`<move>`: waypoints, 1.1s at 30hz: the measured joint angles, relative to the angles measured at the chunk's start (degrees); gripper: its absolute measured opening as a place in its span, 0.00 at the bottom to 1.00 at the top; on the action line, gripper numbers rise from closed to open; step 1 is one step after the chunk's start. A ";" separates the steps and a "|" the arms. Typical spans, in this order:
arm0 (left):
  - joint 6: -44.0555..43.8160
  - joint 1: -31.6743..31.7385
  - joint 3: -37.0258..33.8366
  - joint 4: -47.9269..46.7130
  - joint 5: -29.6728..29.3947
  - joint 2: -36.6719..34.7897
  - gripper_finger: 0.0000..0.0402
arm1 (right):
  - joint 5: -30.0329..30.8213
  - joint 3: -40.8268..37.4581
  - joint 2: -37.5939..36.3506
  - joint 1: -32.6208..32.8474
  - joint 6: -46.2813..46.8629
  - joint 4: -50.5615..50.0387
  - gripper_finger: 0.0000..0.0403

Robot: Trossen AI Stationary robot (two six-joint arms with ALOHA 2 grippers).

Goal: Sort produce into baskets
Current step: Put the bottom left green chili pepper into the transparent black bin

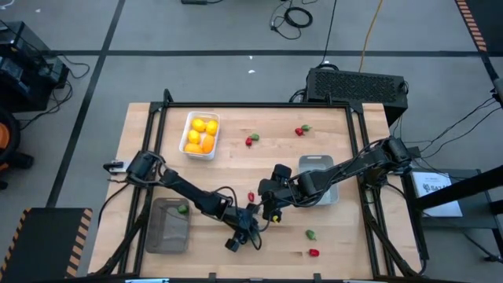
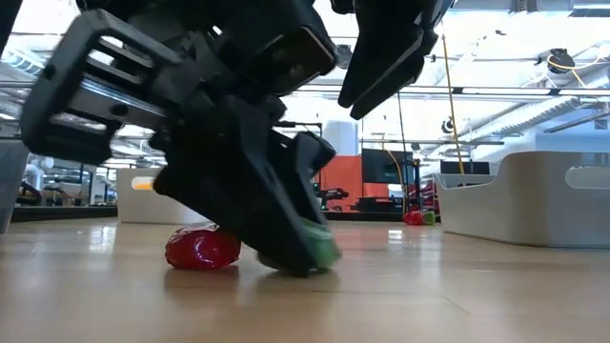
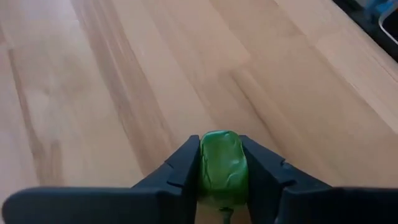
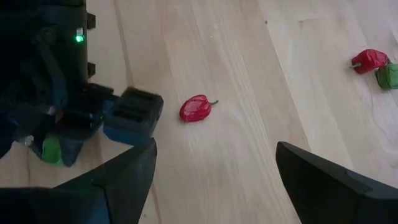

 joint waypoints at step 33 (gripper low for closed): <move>-50.81 -19.27 -1.45 -81.83 -6.69 -41.45 0.26 | -0.01 0.00 0.00 0.02 2.21 0.62 0.79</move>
